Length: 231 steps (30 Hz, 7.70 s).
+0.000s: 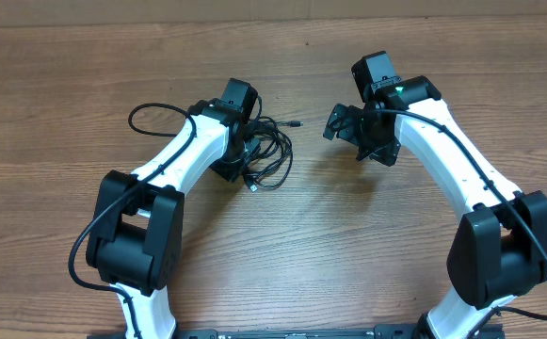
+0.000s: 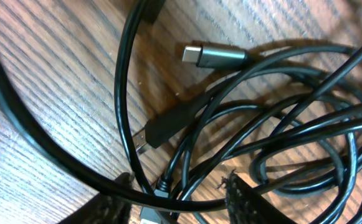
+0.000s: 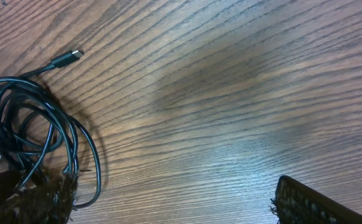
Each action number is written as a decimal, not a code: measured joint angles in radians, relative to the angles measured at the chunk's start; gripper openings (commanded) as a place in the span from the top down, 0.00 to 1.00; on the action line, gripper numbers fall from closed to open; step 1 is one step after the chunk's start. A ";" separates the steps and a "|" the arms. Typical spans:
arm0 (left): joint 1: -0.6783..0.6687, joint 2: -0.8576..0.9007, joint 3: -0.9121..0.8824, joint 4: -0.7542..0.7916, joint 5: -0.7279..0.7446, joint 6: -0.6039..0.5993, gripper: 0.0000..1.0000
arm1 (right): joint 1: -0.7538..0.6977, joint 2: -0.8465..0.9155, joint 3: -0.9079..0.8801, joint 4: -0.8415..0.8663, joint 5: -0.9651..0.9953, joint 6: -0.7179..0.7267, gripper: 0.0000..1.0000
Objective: Untangle cables
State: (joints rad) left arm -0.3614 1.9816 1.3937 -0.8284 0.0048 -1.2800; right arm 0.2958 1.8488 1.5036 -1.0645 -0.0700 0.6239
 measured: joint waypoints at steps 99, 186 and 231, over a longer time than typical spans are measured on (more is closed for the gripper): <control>0.095 -0.143 0.401 -0.243 0.119 0.371 0.96 | 0.198 0.008 -0.150 0.510 -0.335 -0.089 0.96; 0.316 0.192 0.497 -0.379 0.331 0.689 0.00 | 0.040 -0.201 -0.150 0.153 -0.348 -0.648 0.24; 0.325 0.192 0.615 -0.531 0.218 0.707 0.00 | 0.237 0.159 -0.153 0.281 -0.621 -1.061 0.51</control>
State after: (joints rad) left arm -0.0364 2.1735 2.0083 -1.3598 0.2226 -0.5728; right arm 0.5323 2.0079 1.3506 -0.7834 -0.6914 -0.4374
